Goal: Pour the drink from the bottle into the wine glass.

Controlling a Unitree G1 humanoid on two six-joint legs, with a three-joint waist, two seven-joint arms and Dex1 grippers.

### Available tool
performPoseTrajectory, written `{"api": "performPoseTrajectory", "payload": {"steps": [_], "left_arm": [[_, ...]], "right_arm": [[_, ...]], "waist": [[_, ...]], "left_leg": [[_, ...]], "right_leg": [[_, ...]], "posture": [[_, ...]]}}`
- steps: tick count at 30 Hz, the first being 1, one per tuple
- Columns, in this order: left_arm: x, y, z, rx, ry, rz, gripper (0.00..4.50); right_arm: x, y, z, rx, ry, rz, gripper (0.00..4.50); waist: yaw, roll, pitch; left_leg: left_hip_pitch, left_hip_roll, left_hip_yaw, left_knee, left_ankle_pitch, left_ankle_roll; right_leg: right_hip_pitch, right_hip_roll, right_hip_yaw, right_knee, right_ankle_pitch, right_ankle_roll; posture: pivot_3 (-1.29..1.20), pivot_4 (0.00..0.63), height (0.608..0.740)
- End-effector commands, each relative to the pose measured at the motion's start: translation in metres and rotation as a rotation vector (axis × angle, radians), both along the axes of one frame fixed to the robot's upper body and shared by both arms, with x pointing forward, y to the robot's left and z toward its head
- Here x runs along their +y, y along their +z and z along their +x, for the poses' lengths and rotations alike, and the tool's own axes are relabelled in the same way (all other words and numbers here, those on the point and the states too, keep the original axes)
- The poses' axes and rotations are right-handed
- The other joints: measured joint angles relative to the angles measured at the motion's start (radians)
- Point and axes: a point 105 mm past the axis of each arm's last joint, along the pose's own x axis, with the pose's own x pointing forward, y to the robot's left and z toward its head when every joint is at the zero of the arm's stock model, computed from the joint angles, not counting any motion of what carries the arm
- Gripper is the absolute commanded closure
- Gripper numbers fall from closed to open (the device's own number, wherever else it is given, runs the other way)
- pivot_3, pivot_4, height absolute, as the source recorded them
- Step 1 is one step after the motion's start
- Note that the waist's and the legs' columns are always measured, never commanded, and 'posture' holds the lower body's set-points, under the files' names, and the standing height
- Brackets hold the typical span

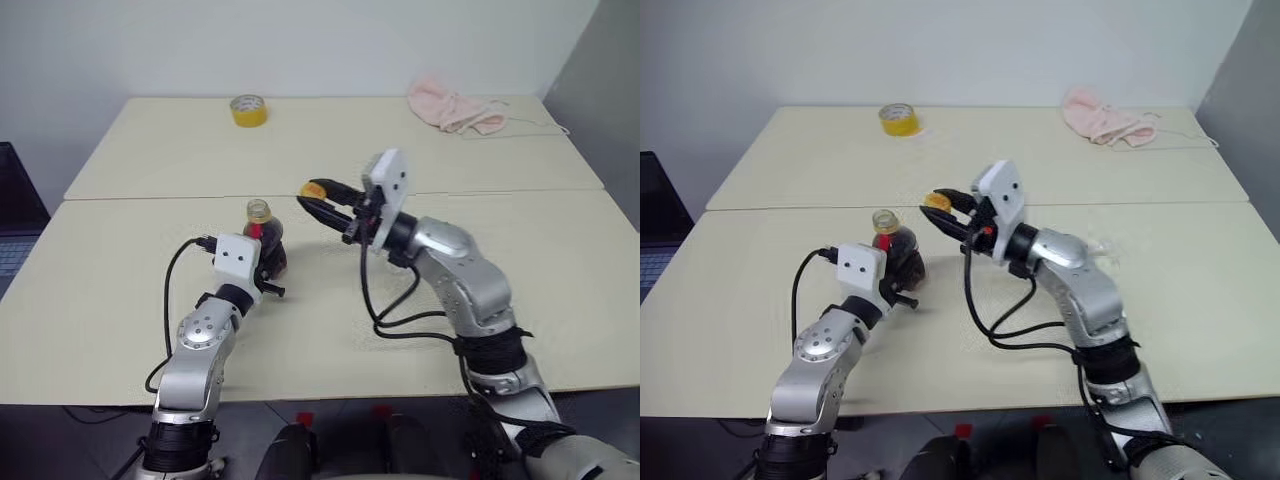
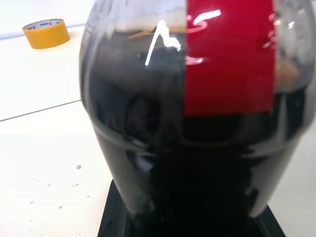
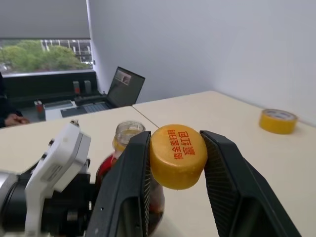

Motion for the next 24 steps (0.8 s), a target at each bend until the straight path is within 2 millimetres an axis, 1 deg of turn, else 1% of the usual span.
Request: {"api": "performPoseTrajectory", "payload": {"steps": [1,2,3,4,5,7,8,10,12,13,18,23,24], "left_arm": [[0.001,0.021,-0.002,-0.089,0.001,-0.005,3.75],[0.001,0.021,-0.002,-0.089,0.002,-0.007,3.75],[0.001,0.021,-0.002,-0.089,0.003,-0.007,3.75],[0.002,0.02,-0.002,-0.088,0.003,-0.008,3.75],[0.002,0.02,-0.002,-0.088,0.004,-0.009,3.75],[0.002,0.02,-0.002,-0.086,0.003,-0.011,3.75],[0.001,0.02,-0.001,-0.086,0.001,-0.01,3.75],[0.001,0.019,-0.001,-0.086,0.0,-0.01,3.75],[0.003,0.019,-0.001,-0.085,0.001,-0.007,3.75],[0.003,0.02,-0.001,-0.085,0.001,-0.006,3.75],[0.003,0.019,-0.001,-0.085,0.002,-0.006,3.75],[0.004,0.019,-0.001,-0.086,0.004,-0.005,3.75],[0.004,0.02,-0.001,-0.086,0.005,-0.005,3.75]], "right_arm": [[-0.029,0.003,-0.012,-0.051,-0.093,0.007,3.26],[-0.034,-0.001,-0.013,-0.052,-0.111,-0.006,3.26],[-0.044,-0.011,-0.014,-0.04,-0.143,-0.03,3.26],[-0.06,-0.026,-0.018,-0.037,-0.18,-0.077,3.26],[-0.069,-0.037,-0.022,-0.036,-0.201,-0.114,3.26],[-0.098,-0.065,-0.025,0.041,-0.295,-0.144,3.26],[-0.109,-0.076,-0.025,0.072,-0.331,-0.156,3.26],[-0.12,-0.087,-0.027,0.114,-0.368,-0.16,3.26],[-0.148,-0.116,-0.03,0.195,-0.44,-0.223,3.26],[-0.157,-0.126,-0.033,0.219,-0.465,-0.246,3.26],[-0.175,-0.152,-0.037,0.284,-0.5,-0.307,3.26],[-0.181,-0.16,-0.035,0.305,-0.496,-0.337,3.26],[-0.181,-0.161,-0.035,0.305,-0.487,-0.349,2.55]], "waist": [[0.001,0.0,0.0],[0.001,0.0,0.0],[0.002,0.0,0.0],[0.004,0.0,0.0],[0.009,-0.001,0.0],[0.018,-0.001,0.0],[0.02,-0.001,0.0],[0.02,-0.001,0.0],[0.02,-0.001,0.0],[0.022,-0.001,0.0],[0.019,-0.001,0.0],[0.021,-0.001,0.0],[0.021,-0.001,0.0]], "left_leg": [[0.0,0.0,0.0,0.0,0.0,0.0],[0.0,0.0,0.001,0.0,0.0,0.0],[0.0,0.0,0.0,0.001,0.0,0.0],[0.0,0.0,0.001,0.001,0.0,0.0],[0.0,0.0,0.0,0.001,0.0,0.0],[0.0,0.0,0.0,0.0,0.0,0.0],[0.0,-0.001,0.001,0.0,0.0,0.0],[0.001,-0.001,0.002,0.002,0.0,0.0],[0.002,0.0,0.002,0.002,0.0,0.001],[0.004,0.0,0.002,0.001,0.0,0.001],[0.004,0.0,0.002,0.0,0.0,0.001],[0.005,0.0,0.001,0.001,0.0,0.001],[0.005,0.0,0.0,0.001,0.0,0.001]], "right_leg": [[0.0,0.0,0.0,0.0,0.0,0.0],[0.0,0.0,0.0,0.0,0.0,0.0],[0.001,0.0,0.0,0.0,0.0,0.0],[0.001,0.0,0.0,0.0,0.0,0.0],[0.001,0.0,0.0,0.0,0.0,0.0],[0.002,0.0,0.0,-0.003,0.0,0.0],[0.003,0.0,0.0,-0.003,0.0,0.0],[0.004,0.0,0.001,-0.003,0.0,0.0],[0.005,0.001,0.001,-0.003,0.0,0.0],[0.006,0.001,0.0,-0.003,0.0,0.0],[0.008,0.001,0.0,-0.006,0.0,0.0],[0.01,0.001,-0.001,-0.007,0.0,0.0],[0.011,0.001,-0.001,-0.007,0.0,0.0]], "posture": [[0.0,0.15,0.74],[0.0,0.15,0.74],[0.0,0.15,0.74],[0.0,0.15,0.74],[0.0,0.15,0.74],[0.0,0.15,0.74],[0.0,0.15,0.74],[0.0,0.15,0.74],[0.0,0.15,0.74],[0.0,0.15,0.74],[0.0,0.15,0.74],[0.0,0.15,0.74],[0.0,0.15,0.74]]}}
